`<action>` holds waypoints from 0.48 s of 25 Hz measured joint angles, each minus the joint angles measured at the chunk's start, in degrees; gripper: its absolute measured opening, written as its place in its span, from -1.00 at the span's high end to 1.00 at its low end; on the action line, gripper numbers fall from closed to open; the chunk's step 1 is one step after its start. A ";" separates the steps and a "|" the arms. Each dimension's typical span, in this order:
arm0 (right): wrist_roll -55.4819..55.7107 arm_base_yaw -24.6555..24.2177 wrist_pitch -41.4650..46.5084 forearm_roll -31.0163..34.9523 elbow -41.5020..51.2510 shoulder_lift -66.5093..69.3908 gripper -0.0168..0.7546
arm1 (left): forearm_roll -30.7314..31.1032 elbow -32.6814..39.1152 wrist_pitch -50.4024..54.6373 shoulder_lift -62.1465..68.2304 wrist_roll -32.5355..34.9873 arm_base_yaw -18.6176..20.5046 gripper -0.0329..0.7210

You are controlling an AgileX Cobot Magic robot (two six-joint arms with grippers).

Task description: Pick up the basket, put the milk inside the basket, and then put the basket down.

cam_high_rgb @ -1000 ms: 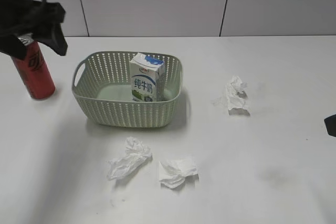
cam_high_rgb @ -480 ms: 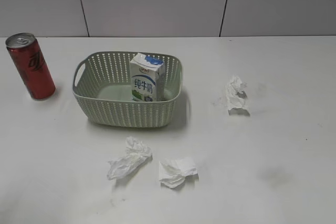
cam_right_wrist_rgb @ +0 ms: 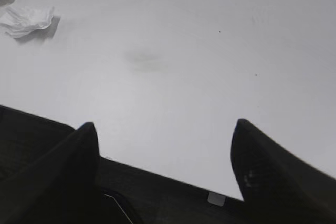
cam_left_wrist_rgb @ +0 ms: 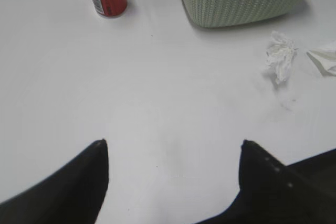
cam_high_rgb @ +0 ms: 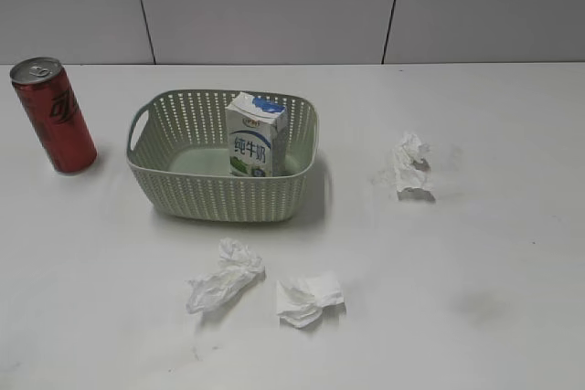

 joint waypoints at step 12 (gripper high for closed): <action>-1.65 0.00 -3.11 -0.06 0.88 -2.27 -0.58 | -1.92 3.32 -3.54 -4.65 0.40 0.00 -0.65</action>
